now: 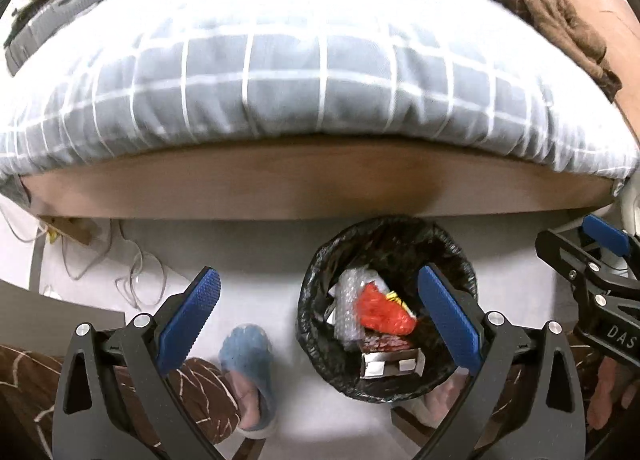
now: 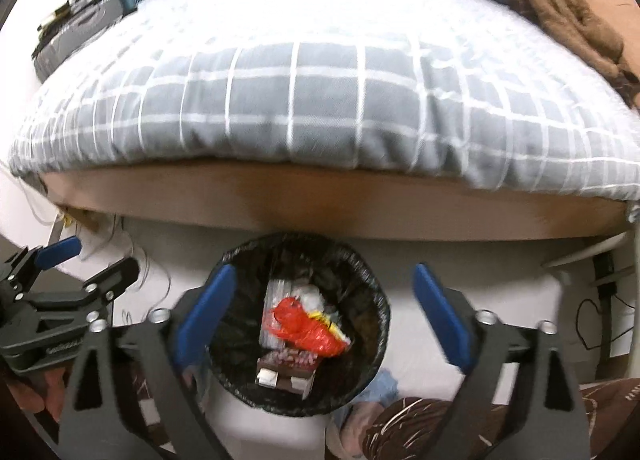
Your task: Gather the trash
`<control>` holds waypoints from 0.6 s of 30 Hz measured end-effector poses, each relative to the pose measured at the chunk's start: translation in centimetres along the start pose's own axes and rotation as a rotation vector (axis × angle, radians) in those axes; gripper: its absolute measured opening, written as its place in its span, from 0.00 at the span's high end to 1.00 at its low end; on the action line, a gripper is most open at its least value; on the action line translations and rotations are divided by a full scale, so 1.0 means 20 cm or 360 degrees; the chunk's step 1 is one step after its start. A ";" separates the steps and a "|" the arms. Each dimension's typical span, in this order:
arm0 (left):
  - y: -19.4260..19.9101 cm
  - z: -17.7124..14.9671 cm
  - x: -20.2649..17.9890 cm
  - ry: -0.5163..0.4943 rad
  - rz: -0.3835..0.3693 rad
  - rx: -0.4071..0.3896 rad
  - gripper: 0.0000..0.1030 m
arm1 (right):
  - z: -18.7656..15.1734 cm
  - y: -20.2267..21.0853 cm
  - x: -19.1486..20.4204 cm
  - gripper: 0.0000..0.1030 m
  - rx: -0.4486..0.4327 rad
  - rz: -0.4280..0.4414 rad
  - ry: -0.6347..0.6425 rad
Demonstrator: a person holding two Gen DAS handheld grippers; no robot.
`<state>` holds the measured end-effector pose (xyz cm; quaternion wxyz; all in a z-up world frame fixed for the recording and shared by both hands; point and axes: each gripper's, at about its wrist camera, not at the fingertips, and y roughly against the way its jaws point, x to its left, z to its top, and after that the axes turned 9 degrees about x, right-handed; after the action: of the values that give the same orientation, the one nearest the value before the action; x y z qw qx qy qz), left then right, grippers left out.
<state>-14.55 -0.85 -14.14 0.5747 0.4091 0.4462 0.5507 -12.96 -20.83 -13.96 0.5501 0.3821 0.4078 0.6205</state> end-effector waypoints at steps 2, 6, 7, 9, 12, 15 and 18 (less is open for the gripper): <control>0.05 0.01 -0.01 -0.0007 -0.0012 -0.0036 0.06 | 0.01 0.06 -0.02 0.07 -0.0057 -0.0016 -0.0004; 0.20 0.04 -0.04 -0.0027 -0.0033 -0.0130 0.06 | 0.03 0.20 -0.01 0.07 -0.0165 -0.0019 -0.0011; 0.24 0.04 -0.05 -0.0030 -0.0036 -0.0150 0.06 | 0.04 0.23 0.00 0.07 -0.0189 -0.0030 -0.0010; 0.34 0.06 -0.06 -0.0030 -0.0031 -0.0206 0.06 | 0.05 0.33 -0.01 0.07 -0.0254 -0.0048 -0.0016; 0.49 0.06 -0.08 -0.0032 -0.0044 -0.0293 0.06 | 0.05 0.48 -0.01 0.07 -0.0337 -0.0061 -0.0022; 0.67 0.05 -0.10 -0.0045 -0.0032 -0.0397 0.06 | 0.02 0.66 0.00 0.07 -0.0431 -0.0076 -0.0014; 0.83 0.00 -0.11 -0.0050 -0.0039 -0.0469 0.06 | -0.02 0.80 0.00 0.07 -0.0494 -0.0085 -0.0013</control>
<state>-18.96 -2.13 1.93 0.6421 0.3233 0.3564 0.5968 -19.30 -21.78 0.74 0.6205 0.2841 0.3148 0.6596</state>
